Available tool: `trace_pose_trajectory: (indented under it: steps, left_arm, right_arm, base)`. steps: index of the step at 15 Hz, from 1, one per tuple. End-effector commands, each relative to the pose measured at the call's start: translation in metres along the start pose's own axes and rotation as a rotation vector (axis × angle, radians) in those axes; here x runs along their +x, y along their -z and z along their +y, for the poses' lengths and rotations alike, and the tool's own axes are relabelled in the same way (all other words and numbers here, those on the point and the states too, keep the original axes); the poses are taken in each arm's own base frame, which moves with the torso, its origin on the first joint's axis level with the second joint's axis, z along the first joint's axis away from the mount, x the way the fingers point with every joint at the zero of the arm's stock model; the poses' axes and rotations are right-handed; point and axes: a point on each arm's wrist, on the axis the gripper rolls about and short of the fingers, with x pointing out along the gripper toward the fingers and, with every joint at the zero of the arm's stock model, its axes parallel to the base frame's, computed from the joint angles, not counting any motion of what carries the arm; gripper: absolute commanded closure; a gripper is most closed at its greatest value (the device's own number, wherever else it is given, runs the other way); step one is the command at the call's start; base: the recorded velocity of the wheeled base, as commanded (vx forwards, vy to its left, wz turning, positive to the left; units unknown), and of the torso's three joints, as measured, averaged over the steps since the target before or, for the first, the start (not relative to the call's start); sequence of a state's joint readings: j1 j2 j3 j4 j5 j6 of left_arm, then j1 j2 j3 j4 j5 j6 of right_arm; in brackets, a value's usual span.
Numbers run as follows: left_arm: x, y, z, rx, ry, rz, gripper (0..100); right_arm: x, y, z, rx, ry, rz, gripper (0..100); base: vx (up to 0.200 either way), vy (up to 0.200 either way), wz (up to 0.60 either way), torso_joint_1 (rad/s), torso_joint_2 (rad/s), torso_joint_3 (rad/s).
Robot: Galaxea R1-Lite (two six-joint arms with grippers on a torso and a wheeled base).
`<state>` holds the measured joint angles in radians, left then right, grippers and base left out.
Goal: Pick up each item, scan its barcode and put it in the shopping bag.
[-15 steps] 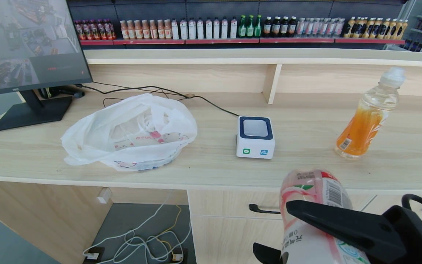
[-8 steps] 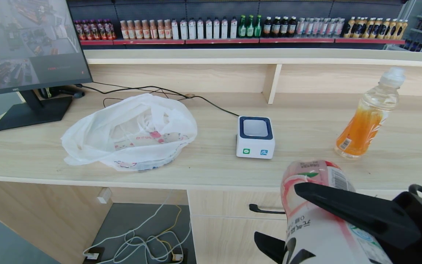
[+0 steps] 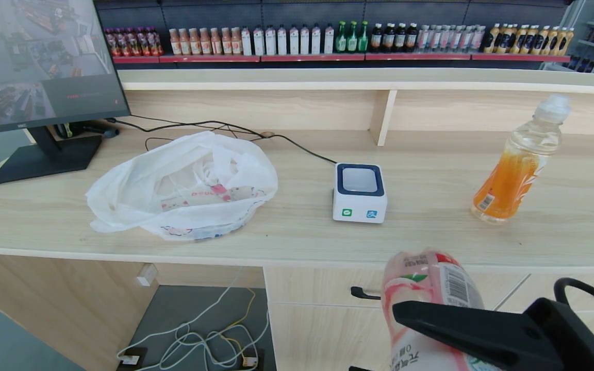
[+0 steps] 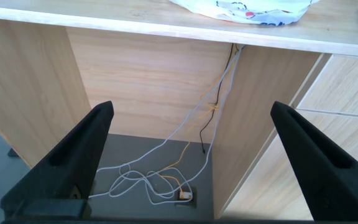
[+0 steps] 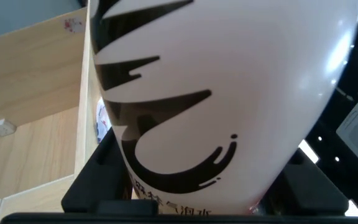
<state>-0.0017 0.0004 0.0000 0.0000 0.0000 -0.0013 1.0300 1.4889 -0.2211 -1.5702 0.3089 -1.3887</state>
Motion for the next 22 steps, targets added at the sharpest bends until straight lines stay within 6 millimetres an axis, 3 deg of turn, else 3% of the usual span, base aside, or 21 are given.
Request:
trace_pose_trajectory:
  steps: [1, 4, 12, 16, 19, 22]
  left_arm:
    - [0.000, 0.000, 0.000, 0.000, 0.000, 0.000, 0]
    - [0.000, 0.000, 0.000, 0.000, 0.000, 0.000, 0]
    - [0.000, 0.000, 0.000, 0.000, 0.000, 0.000, 0]
    - [0.000, 0.000, 0.000, 0.000, 0.000, 0.000, 0]
    - [0.000, 0.000, 0.000, 0.000, 0.000, 0.000, 0]
    - [0.000, 0.000, 0.000, 0.000, 0.000, 0.000, 0]
  right_arm:
    - [-0.004, -0.005, 0.007, 0.019, -0.035, -0.027, 100]
    - [-0.005, -0.004, 0.020, 0.044, -0.118, -0.109, 100]
    - [-0.002, 0.001, 0.021, 0.038, -0.130, -0.139, 100]
    - [0.003, 0.008, 0.006, 0.013, -0.083, -0.132, 100]
    - [0.028, 0.009, -0.022, -0.013, -0.034, -0.153, 100]
    - [0.042, 0.011, -0.021, -0.071, -0.076, -0.162, 100]
  base:
    - [0.000, 0.000, 0.00, 0.000, 0.00, 0.000]
    - [0.000, 0.000, 0.00, 0.000, 0.00, 0.000]
    - [0.000, 0.000, 0.00, 0.000, 0.00, 0.000]
    - [0.000, 0.000, 0.00, 0.000, 0.00, 0.000]
    - [0.000, 0.000, 0.00, 0.000, 0.00, 0.000]
    - [0.000, 0.000, 0.00, 0.000, 0.00, 0.000]
